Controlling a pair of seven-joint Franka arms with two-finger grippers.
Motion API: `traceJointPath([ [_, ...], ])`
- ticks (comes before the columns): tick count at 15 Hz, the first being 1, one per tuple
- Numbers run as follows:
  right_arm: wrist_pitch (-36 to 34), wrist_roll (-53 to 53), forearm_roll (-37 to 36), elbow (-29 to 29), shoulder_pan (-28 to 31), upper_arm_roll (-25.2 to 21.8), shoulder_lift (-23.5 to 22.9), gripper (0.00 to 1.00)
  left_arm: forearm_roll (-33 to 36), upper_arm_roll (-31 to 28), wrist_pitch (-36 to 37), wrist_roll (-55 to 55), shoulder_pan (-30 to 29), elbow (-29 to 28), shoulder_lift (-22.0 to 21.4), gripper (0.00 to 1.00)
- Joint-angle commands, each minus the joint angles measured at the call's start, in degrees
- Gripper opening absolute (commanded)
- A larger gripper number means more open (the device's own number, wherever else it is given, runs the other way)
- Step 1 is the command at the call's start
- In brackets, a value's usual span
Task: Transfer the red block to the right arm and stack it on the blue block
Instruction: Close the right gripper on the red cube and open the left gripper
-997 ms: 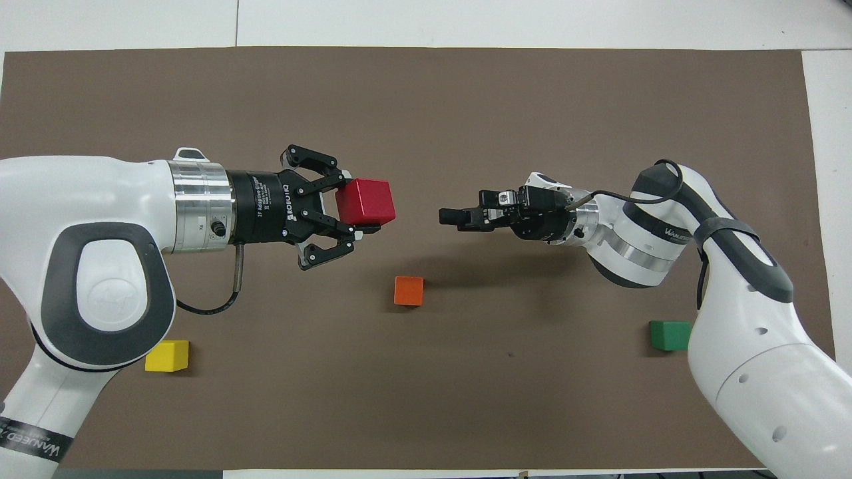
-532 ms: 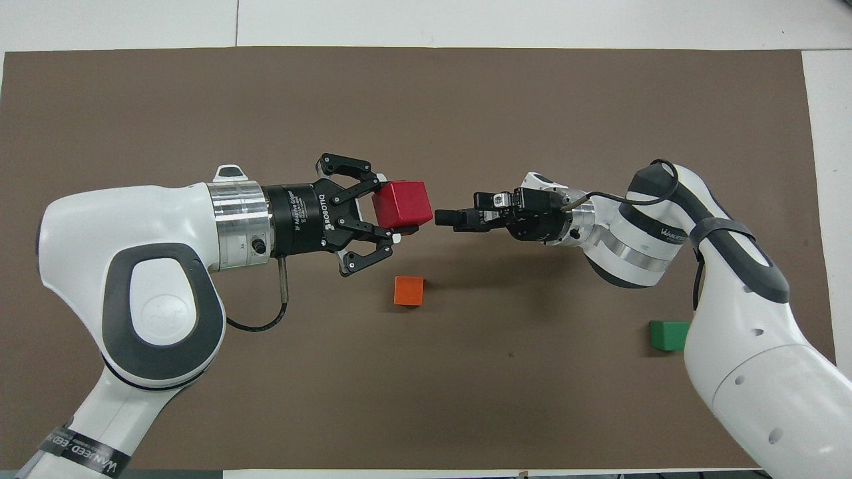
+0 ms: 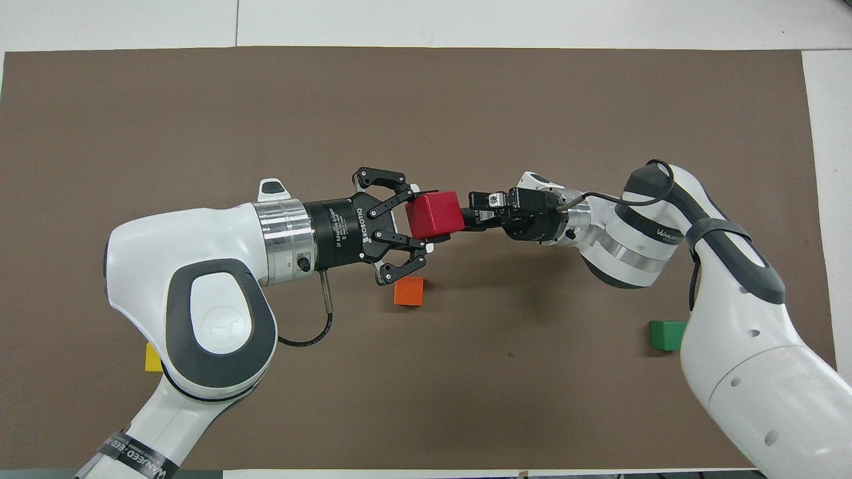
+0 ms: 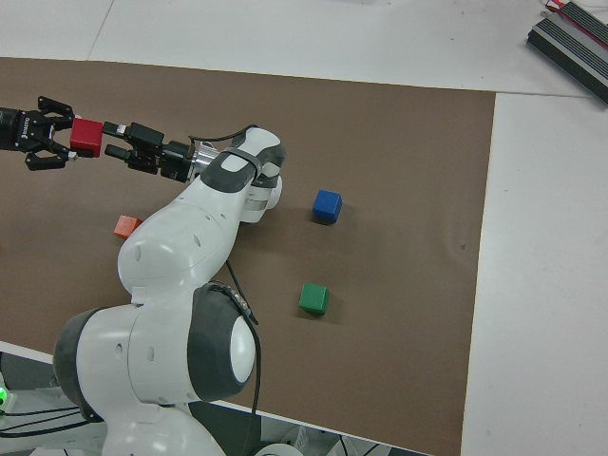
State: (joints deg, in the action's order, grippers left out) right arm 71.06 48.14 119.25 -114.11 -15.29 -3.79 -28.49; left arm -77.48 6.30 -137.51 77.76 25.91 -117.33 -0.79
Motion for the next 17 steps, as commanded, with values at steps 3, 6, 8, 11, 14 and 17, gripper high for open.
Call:
traceJointPath([
  [3, 0.8, 1.4, 1.3, 1.1, -0.3, 0.0, -0.8, 1.0, -5.8, -0.8, -4.0, -5.7, 3.4, -0.4, 1.5, 0.0],
  [6, 0.9, 1.6, 1.3, 1.1, -0.4, 0.0, -0.8, 1.0, -6.6, -0.8, -5.0, -6.5, 4.2, -0.1, 2.3, 0.0],
  [8, 1.6, 1.6, 1.7, 1.1, -0.4, 0.0, -0.8, 1.0, -6.6, -0.8, -5.0, -6.5, 4.2, -0.1, 2.4, 0.0],
  [11, 1.8, 1.6, 1.7, 1.2, -0.4, 0.0, -0.7, 0.59, -6.6, -0.8, -4.9, -6.5, 4.1, 0.0, 2.3, 0.0],
  [14, 3.5, 1.2, 1.5, 1.2, -0.4, 0.0, -0.3, 0.0, -6.6, -0.8, -4.8, -6.5, 4.1, 0.0, 2.4, 0.0],
  [17, 5.9, 1.3, 1.5, 1.2, -1.3, 0.0, 0.0, 0.0, -6.6, -0.9, -4.8, -6.5, 4.0, 0.0, 2.3, 0.0],
])
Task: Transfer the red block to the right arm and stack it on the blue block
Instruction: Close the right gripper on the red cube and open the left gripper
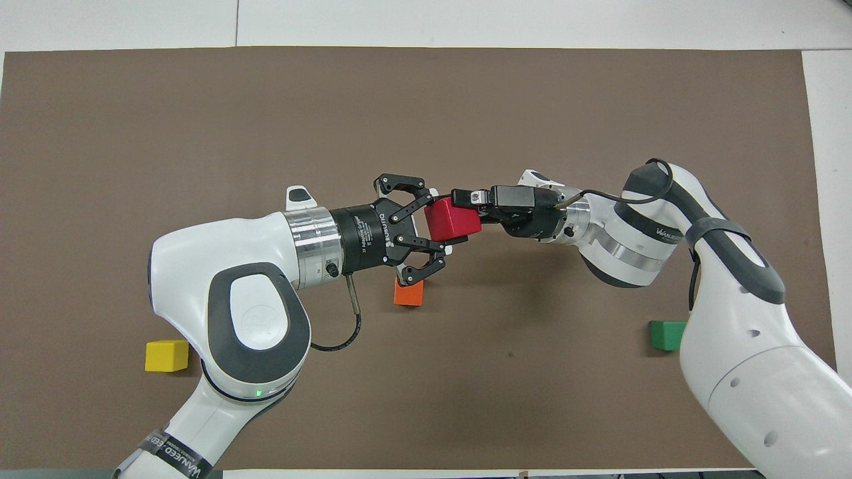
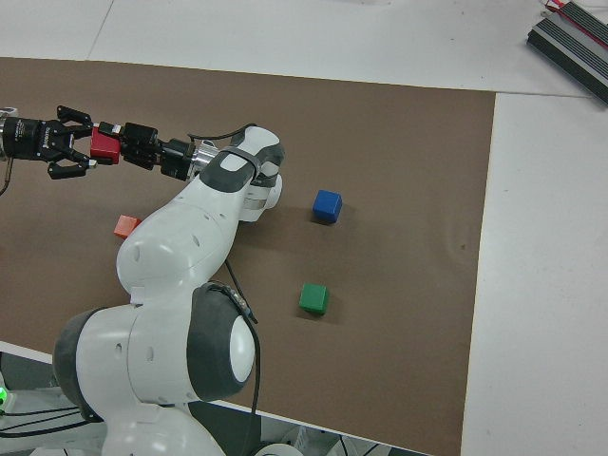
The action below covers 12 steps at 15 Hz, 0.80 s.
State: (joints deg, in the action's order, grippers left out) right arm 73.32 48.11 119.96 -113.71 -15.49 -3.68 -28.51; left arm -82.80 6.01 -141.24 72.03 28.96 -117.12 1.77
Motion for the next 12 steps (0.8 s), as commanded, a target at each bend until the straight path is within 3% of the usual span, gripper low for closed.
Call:
traceJointPath([
  [1, 3.8, 1.4, 0.8, 0.8, -1.1, -0.1, 0.0, 0.0, -1.3, -0.6, -0.7, -0.8, 0.7, -0.2, -0.3, 0.0],
  [4, 3.8, 1.3, 0.8, 0.8, -1.0, -0.1, 0.0, 0.0, -1.2, -0.6, 0.4, -0.7, 0.1, 0.1, -0.5, 0.0],
  [5, 3.8, 1.3, 0.8, 0.8, -1.0, -0.1, 0.0, 0.0, -1.2, -0.6, 0.3, -0.7, -0.1, 0.3, -0.5, 0.43],
  [6, 3.7, 1.3, 0.8, 0.8, -1.0, -0.1, 0.0, 0.0, -1.0, -0.6, 0.2, -0.8, -0.3, 0.6, -0.4, 0.99],
  [12, 3.7, 1.2, 0.8, 0.8, -1.1, -0.1, 0.2, 0.0, -0.5, -0.8, 3.3, -0.8, -3.6, 0.5, -1.2, 1.0],
])
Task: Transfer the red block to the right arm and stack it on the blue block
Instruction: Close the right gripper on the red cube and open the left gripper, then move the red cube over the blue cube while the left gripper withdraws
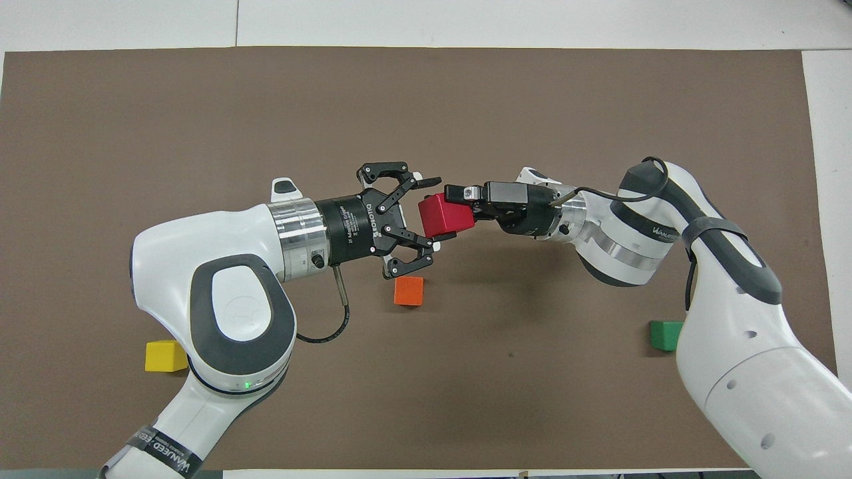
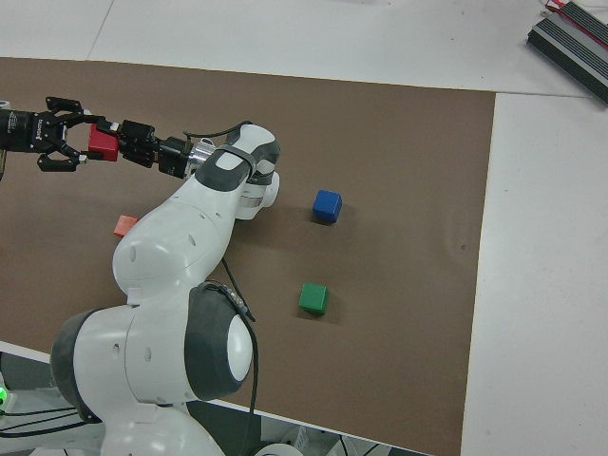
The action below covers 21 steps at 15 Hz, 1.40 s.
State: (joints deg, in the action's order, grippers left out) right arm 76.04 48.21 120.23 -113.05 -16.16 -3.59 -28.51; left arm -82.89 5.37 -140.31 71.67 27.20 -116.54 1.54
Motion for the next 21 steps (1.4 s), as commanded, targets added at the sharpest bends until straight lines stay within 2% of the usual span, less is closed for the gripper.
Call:
traceJointPath([
  [1, 1.0, 1.1, 0.5, 0.1, -0.5, -0.2, 0.2, 0.0, -0.3, -0.3, 3.9, -1.0, -3.0, -0.1, -1.1, 1.0],
  [3, 1.1, 1.0, 0.5, 0.1, -0.5, -0.2, 0.4, 0.0, 0.4, -0.4, 7.5, -2.1, -6.4, -0.1, -1.2, 1.0],
  [6, 3.4, -0.4, 0.5, 0.1, -0.5, -0.2, 1.6, 0.0, 5.2, -0.4, 12.4, -3.0, -11.5, 0.3, -1.3, 1.0],
  [9, 6.7, -4.5, 0.4, 0.1, 0.0, -0.2, 4.1, 0.0, 6.7, -0.5, 15.7, -8.9, -15.1, 0.3, -1.4, 1.0],
  [11, 10.9, -8.9, -0.7, 0.1, 0.9, -0.5, 6.1, 0.0, 13.1, -0.4, 19.5, -11.5, -18.7, 1.1, -1.4, 1.0],
  [14, 17.0, -16.2, -3.3, 1.5, 1.7, -1.1, 9.0, 0.0, 24.0, -0.5, 29.5, -15.8, -25.1, 4.2, -0.7, 1.0],
  [16, 26.3, -24.6, -12.7, 4.6, 2.9, -1.6, 11.9, 0.0, 31.6, -0.5, 35.5, -23.7, -29.1, 5.6, -0.6, 1.0],
  [18, 34.5, -35.2, -23.3, 7.5, 3.4, -1.6, 14.4, 0.0, 38.4, -0.5, 37.6, -25.9, -30.1, 6.7, -0.4, 1.0],
  [21, 37.5, -47.5, -39.8, 11.7, 4.9, -2.6, 15.6, 0.0, 50.7, -0.4, 42.6, -34.0, -31.2, 10.6, 1.4, 1.0],
])
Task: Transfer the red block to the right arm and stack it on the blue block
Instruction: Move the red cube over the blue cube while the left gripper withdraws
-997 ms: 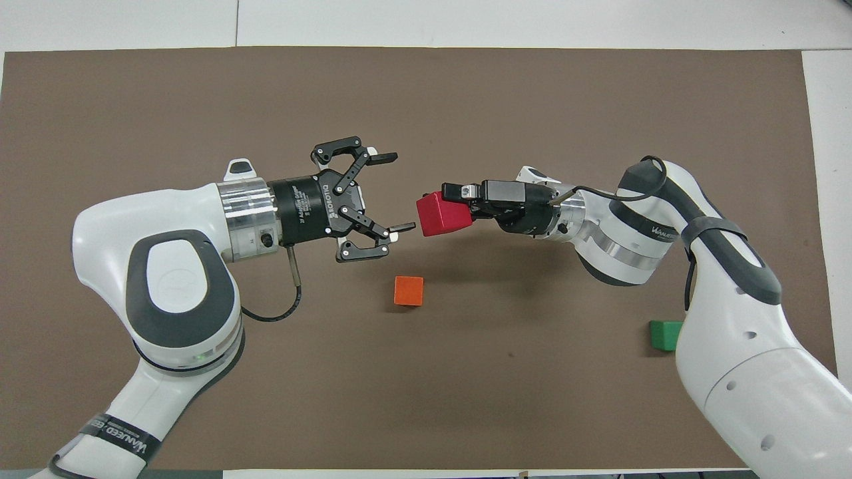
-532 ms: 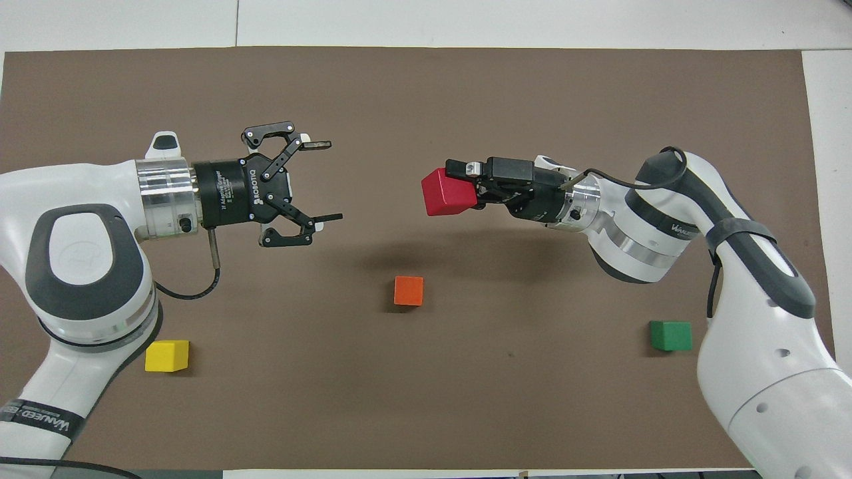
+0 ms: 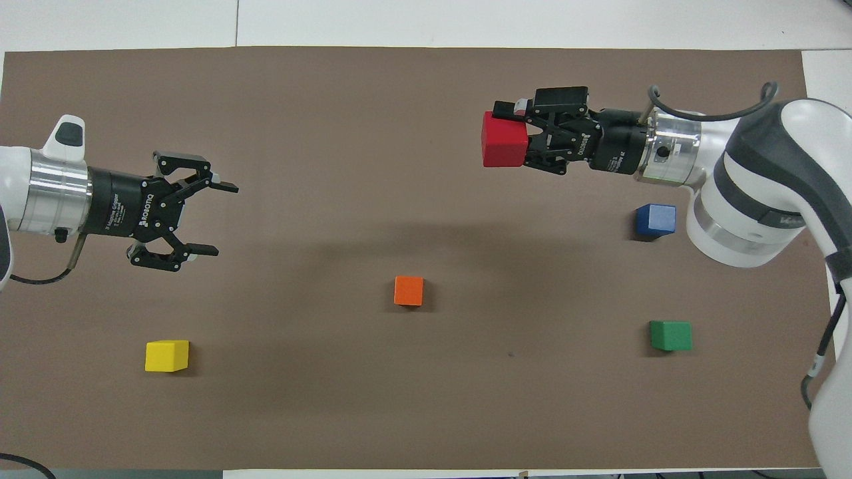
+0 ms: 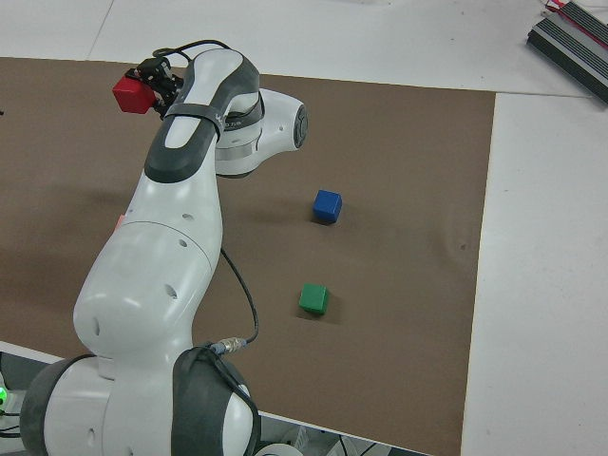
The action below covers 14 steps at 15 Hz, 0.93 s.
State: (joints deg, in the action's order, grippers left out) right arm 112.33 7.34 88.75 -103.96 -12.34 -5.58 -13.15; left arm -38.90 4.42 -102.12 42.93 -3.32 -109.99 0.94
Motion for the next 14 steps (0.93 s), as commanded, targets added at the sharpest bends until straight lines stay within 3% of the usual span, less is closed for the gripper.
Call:
traceJointPath([
  [1, 1.1, -9.2, -12.7, 3.7, 2.1, -0.8, 0.4, 0.0, 9.9, 0.6, 5.9, -8.4, -0.7, 5.6, 2.3, 1.0],
  [4, 0.9, -16.4, -31.8, 7.2, 3.6, -1.1, 0.7, 0.0, 19.4, 0.5, 8.3, -15.2, -0.9, 9.3, 3.9, 1.0],
  [6, 0.7, -19.7, -44.8, 8.2, 3.9, -1.1, 0.4, 0.0, 28.5, 0.7, 11.5, -25.1, 0.0, 11.4, 4.0, 1.0],
  [8, -0.4, -21.3, -56.9, 8.1, 4.3, -1.1, 0.3, 0.0, 32.0, 0.8, 12.6, -36.0, -0.5, 11.5, 3.5, 1.0],
  [10, -4.2, -21.1, -65.9, 8.7, 5.3, -1.1, 0.4, 0.0, 32.2, 0.2, 13.4, -39.9, -0.9, 12.2, 3.0, 1.0],
  [12, -6.8, -20.1, -73.6, 10.2, 6.2, -0.9, 0.2, 0.0, 36.9, -0.2, 15.1, -40.0, -0.8, 14.5, 2.5, 1.0],
  [14, -6.1, -15.4, -78.4, 10.1, 6.6, -1.0, 0.1, 0.0, 39.3, -0.2, 15.2, -40.1, -0.6, 14.5, 0.3, 1.0],
])
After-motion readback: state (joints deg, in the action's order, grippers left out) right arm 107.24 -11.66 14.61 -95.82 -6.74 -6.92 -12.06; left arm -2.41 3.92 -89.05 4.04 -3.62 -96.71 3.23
